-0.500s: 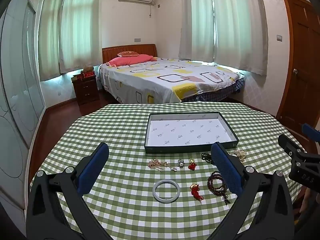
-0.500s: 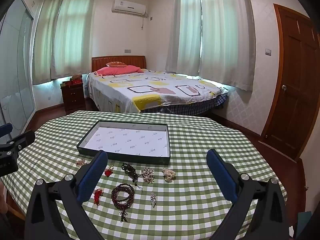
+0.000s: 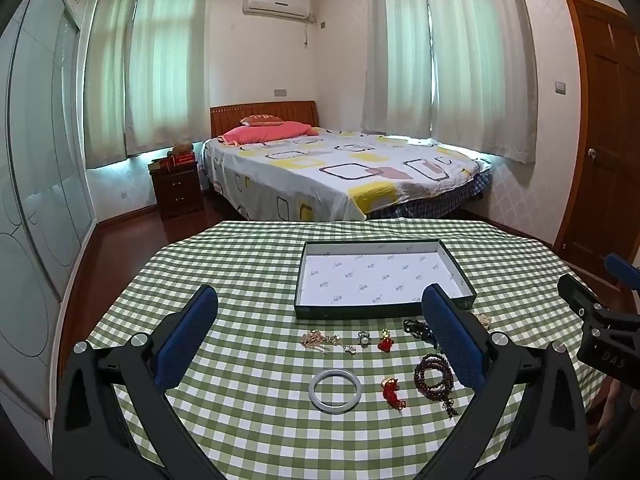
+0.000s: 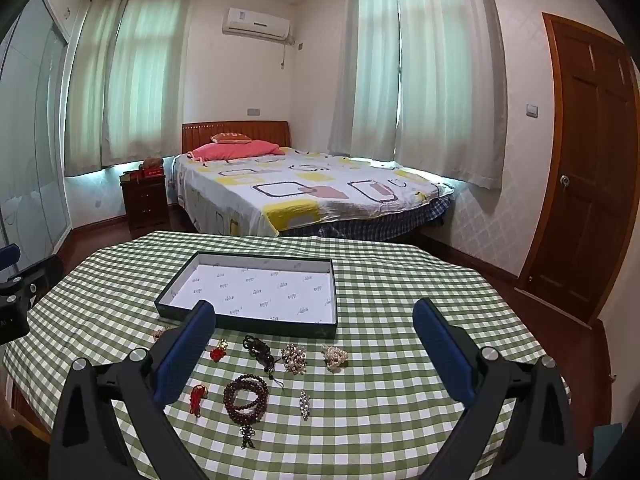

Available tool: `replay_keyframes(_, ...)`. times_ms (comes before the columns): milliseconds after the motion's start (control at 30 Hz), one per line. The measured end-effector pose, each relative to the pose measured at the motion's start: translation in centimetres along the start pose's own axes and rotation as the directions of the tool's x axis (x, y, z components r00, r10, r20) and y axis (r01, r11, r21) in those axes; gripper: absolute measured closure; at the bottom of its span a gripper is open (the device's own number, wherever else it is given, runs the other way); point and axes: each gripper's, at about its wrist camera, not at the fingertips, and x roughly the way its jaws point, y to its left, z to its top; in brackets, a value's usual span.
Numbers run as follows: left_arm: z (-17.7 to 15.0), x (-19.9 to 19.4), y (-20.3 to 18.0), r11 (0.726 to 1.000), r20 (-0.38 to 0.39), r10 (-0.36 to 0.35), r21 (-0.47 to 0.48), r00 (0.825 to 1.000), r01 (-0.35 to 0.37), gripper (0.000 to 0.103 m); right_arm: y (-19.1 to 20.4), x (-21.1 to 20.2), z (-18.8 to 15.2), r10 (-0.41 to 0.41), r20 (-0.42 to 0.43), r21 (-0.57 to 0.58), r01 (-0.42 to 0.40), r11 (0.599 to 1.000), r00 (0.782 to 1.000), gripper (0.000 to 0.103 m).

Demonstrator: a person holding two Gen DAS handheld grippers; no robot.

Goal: Organize jewelry

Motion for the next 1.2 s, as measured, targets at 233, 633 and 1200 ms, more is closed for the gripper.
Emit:
replay_keyframes(233,0.22,-0.44,0.04,1.0,0.021,0.003,-0.007,1.0,-0.003,0.003,-0.31,-0.81,0.71,-0.001,0.021,0.007,0.001,1.0,1.0,0.006)
replay_keyframes(633,0.33,-0.69,0.01,1.0,0.028,0.005,-0.01,1.0,-0.005,0.003,-0.21,-1.18,0.53,-0.002,0.034,0.008,0.002,1.0,0.999,0.006)
replay_keyframes(1200,0.14,-0.76,-0.12,1.0,0.03,0.007,-0.012,1.0,-0.006,0.003,-0.05,-1.38,0.11,-0.005,0.041,0.006,0.004,1.0,0.999,0.006)
